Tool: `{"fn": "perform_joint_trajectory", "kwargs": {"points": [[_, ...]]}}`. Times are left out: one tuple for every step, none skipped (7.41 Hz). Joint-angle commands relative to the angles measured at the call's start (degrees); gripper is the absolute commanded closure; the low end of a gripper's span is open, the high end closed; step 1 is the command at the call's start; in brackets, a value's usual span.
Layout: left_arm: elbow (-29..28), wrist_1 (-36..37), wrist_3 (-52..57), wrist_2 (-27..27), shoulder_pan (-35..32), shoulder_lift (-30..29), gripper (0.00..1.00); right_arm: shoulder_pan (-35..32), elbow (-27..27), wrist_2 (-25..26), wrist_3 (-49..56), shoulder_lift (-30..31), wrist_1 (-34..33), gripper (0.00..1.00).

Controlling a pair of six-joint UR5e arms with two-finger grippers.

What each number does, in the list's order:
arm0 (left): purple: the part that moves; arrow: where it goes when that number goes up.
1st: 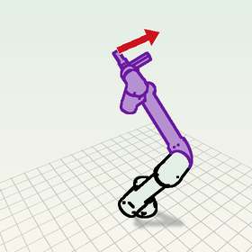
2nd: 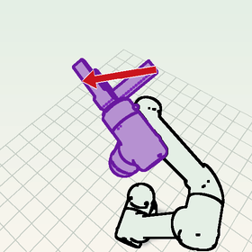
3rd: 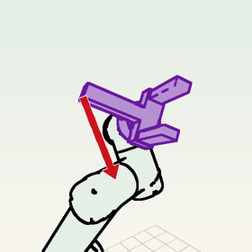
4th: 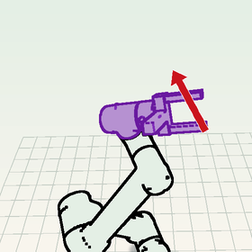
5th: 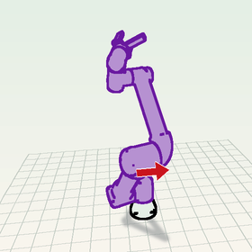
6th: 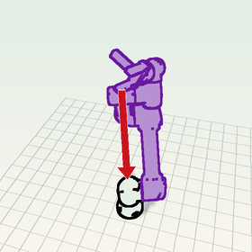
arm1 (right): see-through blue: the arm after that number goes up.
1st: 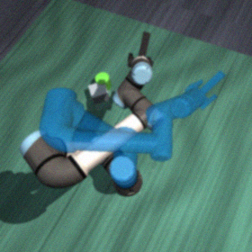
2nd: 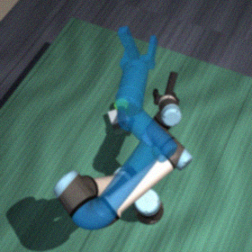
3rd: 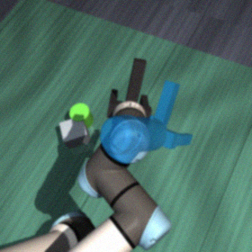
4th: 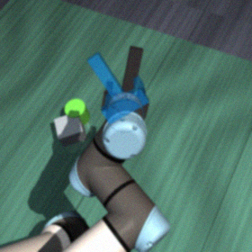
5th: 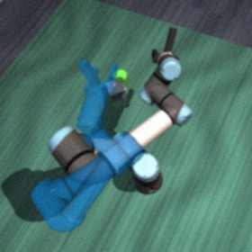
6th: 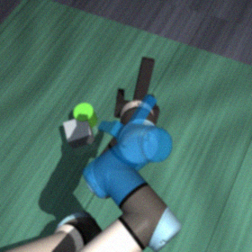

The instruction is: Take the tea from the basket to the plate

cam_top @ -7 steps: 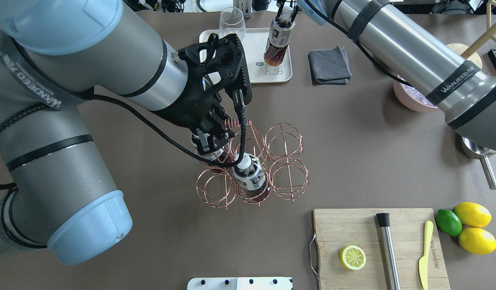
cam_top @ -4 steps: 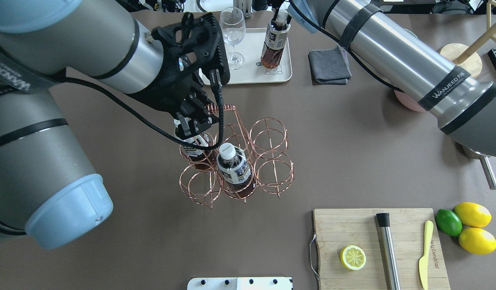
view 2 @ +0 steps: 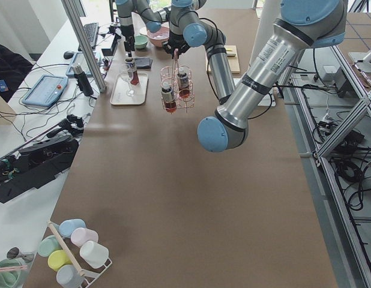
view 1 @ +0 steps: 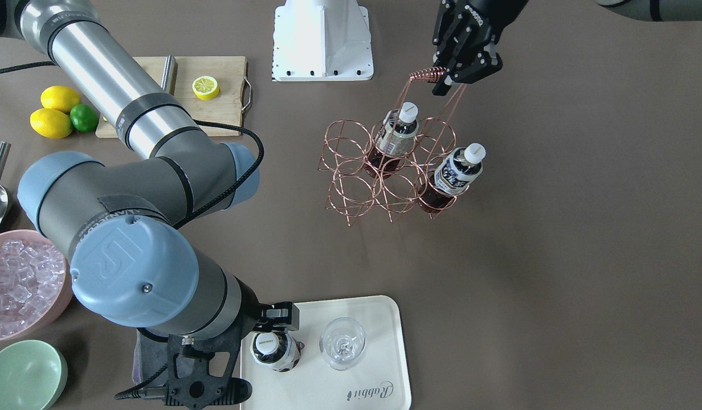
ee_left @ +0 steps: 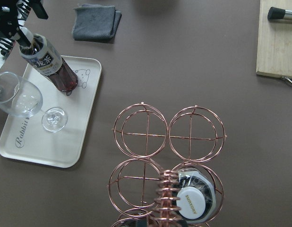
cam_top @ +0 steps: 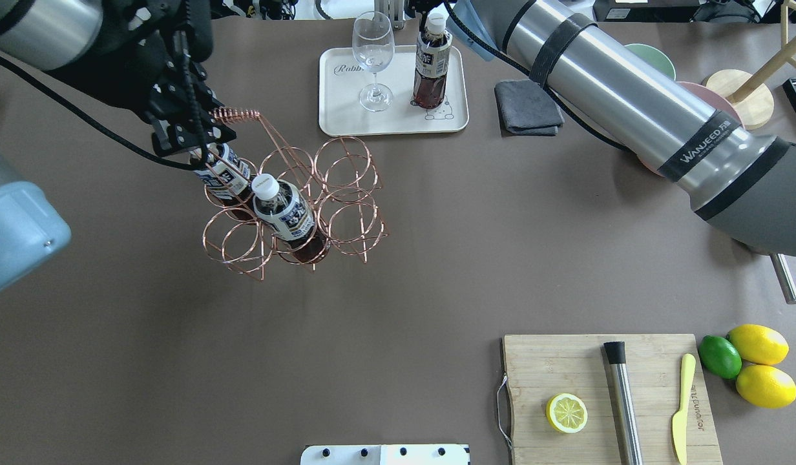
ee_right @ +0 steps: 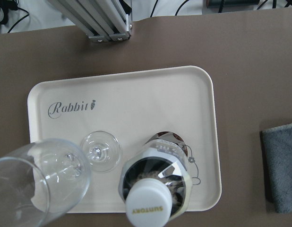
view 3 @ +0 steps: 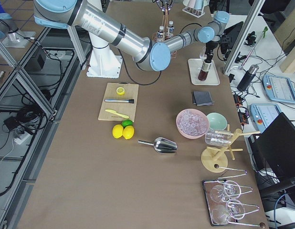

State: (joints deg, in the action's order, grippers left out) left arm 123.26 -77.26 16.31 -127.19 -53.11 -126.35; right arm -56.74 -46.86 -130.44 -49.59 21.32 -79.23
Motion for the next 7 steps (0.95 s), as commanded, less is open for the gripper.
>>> {"fn": "perform_joint_trajectory", "kwargs": {"points": [[0.1, 0.0, 9.9, -5.4, -8.5, 6.4, 1.0, -0.2, -7.3, -0.4, 0.5, 1.7, -4.9, 0.01], [0.3, 0.0, 13.4, -7.0, -12.2, 9.0, 1.0, 0.1, -13.0, -0.3, 1.2, 4.5, -8.4, 0.01], [0.7, 0.0, 16.6, -7.1, -14.5, 10.8, 1.0, -0.9, -18.4, -0.8, 1.8, 8.2, -11.5, 0.01], [0.4, 0.0, 19.0, -7.1, -16.8, 12.3, 1.0, -2.1, -25.8, -0.9, 7.0, 12.6, -18.6, 0.01], [-0.5, 0.0, 22.0, -6.8, -18.2, 12.4, 1.0, -3.5, -31.9, -0.8, 14.8, 15.8, -26.2, 0.01], [-2.9, -0.1, 25.1, -6.6, -19.4, 12.4, 1.0, -4.4, -40.1, -0.8, 16.8, 23.3, -28.8, 0.01], [-4.9, -0.2, 27.4, -6.4, -19.9, 12.1, 1.0, -5.6, -49.2, -0.7, 18.2, 33.4, -28.7, 0.01]]}}
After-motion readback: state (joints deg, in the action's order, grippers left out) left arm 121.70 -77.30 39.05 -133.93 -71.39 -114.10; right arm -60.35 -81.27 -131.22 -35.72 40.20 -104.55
